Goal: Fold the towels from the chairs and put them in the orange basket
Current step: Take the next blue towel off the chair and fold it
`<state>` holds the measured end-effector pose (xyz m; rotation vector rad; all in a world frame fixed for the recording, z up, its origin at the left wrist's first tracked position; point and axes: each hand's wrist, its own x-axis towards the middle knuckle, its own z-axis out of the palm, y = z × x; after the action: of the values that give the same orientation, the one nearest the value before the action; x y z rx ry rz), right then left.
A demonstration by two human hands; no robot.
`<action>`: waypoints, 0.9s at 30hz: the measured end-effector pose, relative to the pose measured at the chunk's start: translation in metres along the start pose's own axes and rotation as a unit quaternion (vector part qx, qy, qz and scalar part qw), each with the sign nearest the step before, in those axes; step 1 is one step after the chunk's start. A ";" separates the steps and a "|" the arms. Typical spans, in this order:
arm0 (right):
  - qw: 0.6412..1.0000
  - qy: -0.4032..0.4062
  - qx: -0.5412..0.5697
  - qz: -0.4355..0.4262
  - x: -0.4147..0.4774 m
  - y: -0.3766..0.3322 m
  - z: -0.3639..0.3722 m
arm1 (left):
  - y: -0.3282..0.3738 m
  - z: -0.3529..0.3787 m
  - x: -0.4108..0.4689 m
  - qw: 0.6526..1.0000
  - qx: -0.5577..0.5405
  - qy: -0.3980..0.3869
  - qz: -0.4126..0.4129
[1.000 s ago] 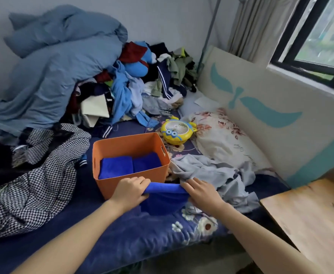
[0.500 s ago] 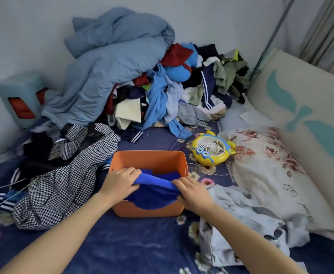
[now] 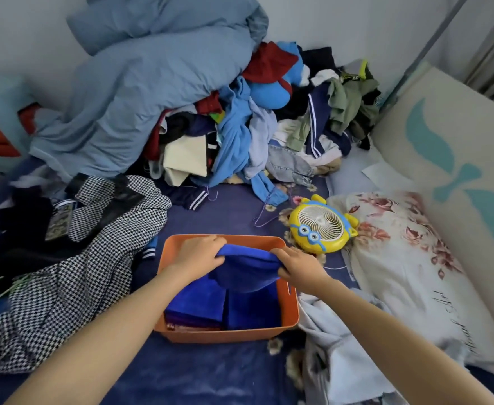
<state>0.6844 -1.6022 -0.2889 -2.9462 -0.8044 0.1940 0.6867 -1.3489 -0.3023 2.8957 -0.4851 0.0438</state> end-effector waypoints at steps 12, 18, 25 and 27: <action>0.985 -0.095 0.116 0.088 0.055 0.052 0.030 | -0.010 0.055 0.065 0.976 -0.127 -0.154 -0.081; 0.992 -0.040 0.092 0.074 0.077 0.069 0.056 | -0.008 0.085 0.081 0.968 -0.185 -0.075 -0.149; 0.990 -0.053 0.083 0.096 0.096 0.072 0.088 | -0.010 0.137 0.081 0.934 -0.251 -0.079 -0.243; 0.994 0.019 0.094 0.054 0.099 0.071 0.080 | -0.011 0.138 0.085 0.936 -0.253 -0.050 -0.240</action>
<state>0.7931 -1.6095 -0.3858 -2.8084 -0.5871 0.2085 0.7695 -1.3943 -0.4346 2.4267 0.1895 -0.2630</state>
